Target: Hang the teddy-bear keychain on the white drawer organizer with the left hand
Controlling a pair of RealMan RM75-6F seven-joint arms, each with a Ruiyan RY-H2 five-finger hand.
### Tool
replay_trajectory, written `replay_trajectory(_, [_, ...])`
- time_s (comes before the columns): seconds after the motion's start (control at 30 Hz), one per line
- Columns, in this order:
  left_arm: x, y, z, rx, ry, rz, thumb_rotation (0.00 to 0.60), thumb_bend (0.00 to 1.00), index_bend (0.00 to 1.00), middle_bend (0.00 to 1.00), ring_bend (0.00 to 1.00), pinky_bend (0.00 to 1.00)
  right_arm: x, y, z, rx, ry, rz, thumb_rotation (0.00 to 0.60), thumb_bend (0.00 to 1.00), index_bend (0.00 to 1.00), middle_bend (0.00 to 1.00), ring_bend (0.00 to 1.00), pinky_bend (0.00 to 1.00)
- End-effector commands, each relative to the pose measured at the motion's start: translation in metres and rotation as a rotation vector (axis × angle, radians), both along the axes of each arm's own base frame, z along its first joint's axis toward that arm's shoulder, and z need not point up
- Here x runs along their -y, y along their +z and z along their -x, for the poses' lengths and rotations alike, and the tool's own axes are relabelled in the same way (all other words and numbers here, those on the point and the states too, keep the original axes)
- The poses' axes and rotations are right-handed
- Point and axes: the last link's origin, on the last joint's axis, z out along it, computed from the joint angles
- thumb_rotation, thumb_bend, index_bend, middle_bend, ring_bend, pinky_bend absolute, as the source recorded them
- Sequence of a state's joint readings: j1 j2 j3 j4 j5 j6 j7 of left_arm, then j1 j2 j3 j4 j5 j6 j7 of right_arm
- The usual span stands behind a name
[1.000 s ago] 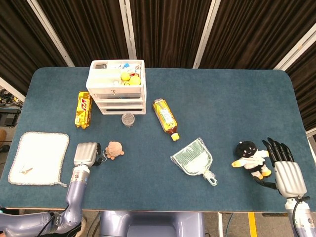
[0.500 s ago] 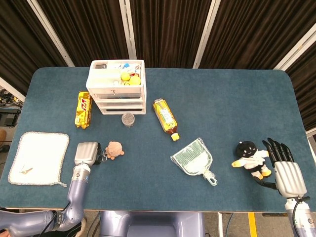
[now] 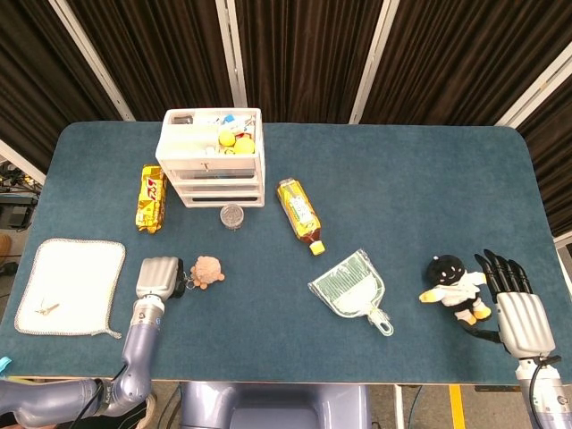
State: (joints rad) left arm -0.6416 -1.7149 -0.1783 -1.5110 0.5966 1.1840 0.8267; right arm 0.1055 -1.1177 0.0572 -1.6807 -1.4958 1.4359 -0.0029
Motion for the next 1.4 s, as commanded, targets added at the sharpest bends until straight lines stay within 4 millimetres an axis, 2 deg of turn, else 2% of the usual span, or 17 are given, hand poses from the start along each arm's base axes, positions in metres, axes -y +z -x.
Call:
replay_trajectory(0.03, [-0.001,0.001,0.000,-0.005,-0.002,0.000,0.600,0.37,0.52,1.00,0.93,0.77,0.000,0.000,0.000,-0.001,0.001,0.001,0.600,0.06,0.00,0.00,0.00,0.00])
replay_trajectory(0.4, [-0.002,0.001,0.002,-0.032,-0.014,0.003,0.600,0.36,0.51,1.00,0.93,0.77,0.000,0.000,0.000,0.000,0.000,0.003,0.600,0.06,0.00,0.00,0.00,0.00])
replay_trajectory(0.67, [-0.001,0.000,0.003,-0.038,-0.009,0.006,0.600,0.43,0.54,1.00,0.93,0.77,-0.001,0.000,0.000,0.001,0.000,0.003,0.600,0.06,0.00,0.00,0.00,0.00])
replay_trajectory(0.9, [-0.003,0.005,0.001,-0.033,-0.024,-0.003,0.600,0.44,0.54,1.00,0.93,0.77,-0.001,0.001,0.000,0.001,0.000,0.005,0.600,0.06,0.00,0.00,0.00,0.00])
replay_trajectory(1.23, [-0.013,0.025,-0.016,-0.067,-0.166,-0.043,0.600,0.44,0.54,1.00,0.93,0.77,-0.001,0.000,0.000,0.000,0.000,0.005,0.600,0.06,0.00,0.00,0.00,0.00])
replay_trajectory(1.4, [-0.017,0.035,-0.027,-0.130,-0.302,-0.058,0.600,0.44,0.55,1.00,0.93,0.77,-0.001,0.000,0.000,-0.001,0.000,0.005,0.600,0.06,0.00,0.00,0.00,0.00])
